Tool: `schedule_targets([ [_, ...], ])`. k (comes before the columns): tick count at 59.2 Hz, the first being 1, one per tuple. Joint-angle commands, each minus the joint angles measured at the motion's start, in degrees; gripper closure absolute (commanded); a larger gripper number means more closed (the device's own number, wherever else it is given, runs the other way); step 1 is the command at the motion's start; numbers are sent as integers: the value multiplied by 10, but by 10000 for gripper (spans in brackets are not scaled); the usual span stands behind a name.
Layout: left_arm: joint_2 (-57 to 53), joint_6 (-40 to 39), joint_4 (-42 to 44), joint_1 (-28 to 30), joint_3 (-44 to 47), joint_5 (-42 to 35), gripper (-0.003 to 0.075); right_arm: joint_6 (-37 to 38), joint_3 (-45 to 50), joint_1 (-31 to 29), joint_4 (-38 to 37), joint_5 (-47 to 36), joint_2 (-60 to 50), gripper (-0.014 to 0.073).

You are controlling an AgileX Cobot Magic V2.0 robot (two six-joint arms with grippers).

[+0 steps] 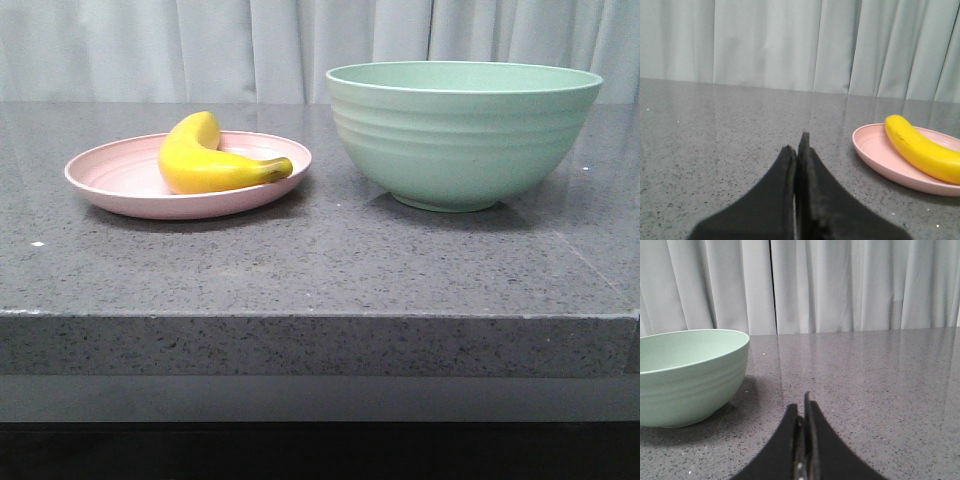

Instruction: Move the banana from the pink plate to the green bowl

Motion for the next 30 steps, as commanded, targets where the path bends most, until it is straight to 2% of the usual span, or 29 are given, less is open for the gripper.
schedule_targets([
  [1, -11, 0, -23, -2, -13, -61, 741, 0, -8, 0, -7, -49, -13, 662],
  [8, -11, 0, -38, -2, -64, -53, 741, 0, -47, 0, -9, -17, -13, 662],
  [16, 0, 0, -38, -2, -138, -24, 741, 0, -126, 0, -12, 58, -9, 662],
  [30, 82, 5, -34, -2, -305, 137, 741, -1, -270, 0, -37, 183, 60, 662],
])
